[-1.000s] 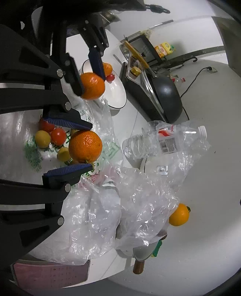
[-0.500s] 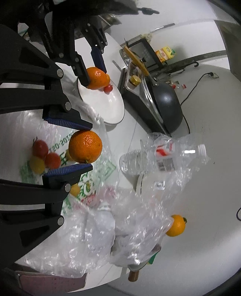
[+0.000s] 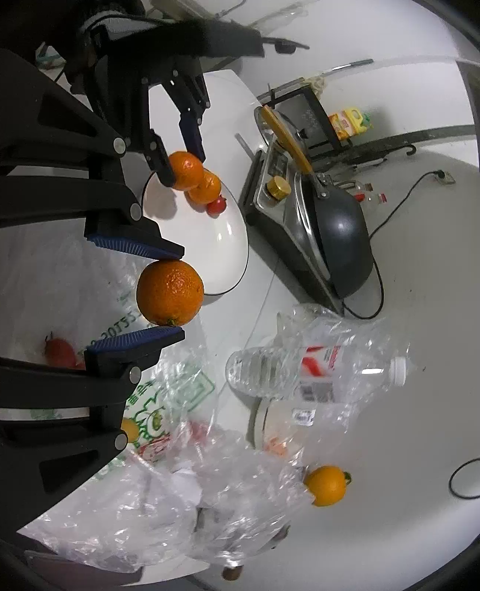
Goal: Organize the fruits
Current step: 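Carry both mandarins to the white plate and release them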
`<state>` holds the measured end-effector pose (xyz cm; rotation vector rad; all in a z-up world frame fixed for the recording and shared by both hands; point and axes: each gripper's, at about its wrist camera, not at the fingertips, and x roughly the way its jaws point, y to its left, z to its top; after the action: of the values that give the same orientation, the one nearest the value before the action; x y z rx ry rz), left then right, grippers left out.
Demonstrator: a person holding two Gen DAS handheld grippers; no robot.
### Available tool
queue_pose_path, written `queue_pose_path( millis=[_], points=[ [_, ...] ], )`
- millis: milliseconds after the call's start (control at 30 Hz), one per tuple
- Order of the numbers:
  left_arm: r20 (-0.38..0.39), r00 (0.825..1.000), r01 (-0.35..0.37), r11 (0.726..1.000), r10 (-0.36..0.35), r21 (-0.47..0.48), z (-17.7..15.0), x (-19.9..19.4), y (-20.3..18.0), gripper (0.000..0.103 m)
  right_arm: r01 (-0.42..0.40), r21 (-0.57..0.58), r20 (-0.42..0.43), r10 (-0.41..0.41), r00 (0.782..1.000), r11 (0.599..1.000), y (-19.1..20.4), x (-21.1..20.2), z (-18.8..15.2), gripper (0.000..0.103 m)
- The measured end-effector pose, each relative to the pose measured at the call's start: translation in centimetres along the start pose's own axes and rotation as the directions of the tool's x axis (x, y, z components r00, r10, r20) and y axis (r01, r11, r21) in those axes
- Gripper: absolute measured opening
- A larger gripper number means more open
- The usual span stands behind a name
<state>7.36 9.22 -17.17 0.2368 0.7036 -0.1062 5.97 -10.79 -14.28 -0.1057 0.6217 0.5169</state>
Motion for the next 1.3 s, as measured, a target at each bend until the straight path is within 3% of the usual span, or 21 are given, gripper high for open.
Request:
queue_pose_path(
  millis=[200,600,1067,1300],
  points=[
    [-0.027,1.0,0.016,1.0,-0.017,-0.015,-0.6,1.1,0.7,0.044,-0.013,-0.013,0.005,0.013,1.0,1.0,1.3,0.3,0.6,0.039],
    [-0.063,0.997,0.039,0.996,-0.044,-0.081,-1.0,2.7,2.2,0.045,-0.075,-0.061,-0.063,0.071,0.995,0.995,4.2,3.8,1.1,0.039],
    [0.009,0.995,0.103,0.982,-0.102,-0.157,-1.6,1.1,4.4,0.045,-0.117,-0.097,-0.192,0.097,0.977,0.988,7.4,9.5,0.1,0.039],
    [0.045,0.995,0.098,0.982,-0.092,-0.164,-1.9,0.5,5.1,0.045,-0.094,-0.133,-0.232,0.061,0.971,0.987,8.5,10.9,-0.3,0.04]
  ],
)
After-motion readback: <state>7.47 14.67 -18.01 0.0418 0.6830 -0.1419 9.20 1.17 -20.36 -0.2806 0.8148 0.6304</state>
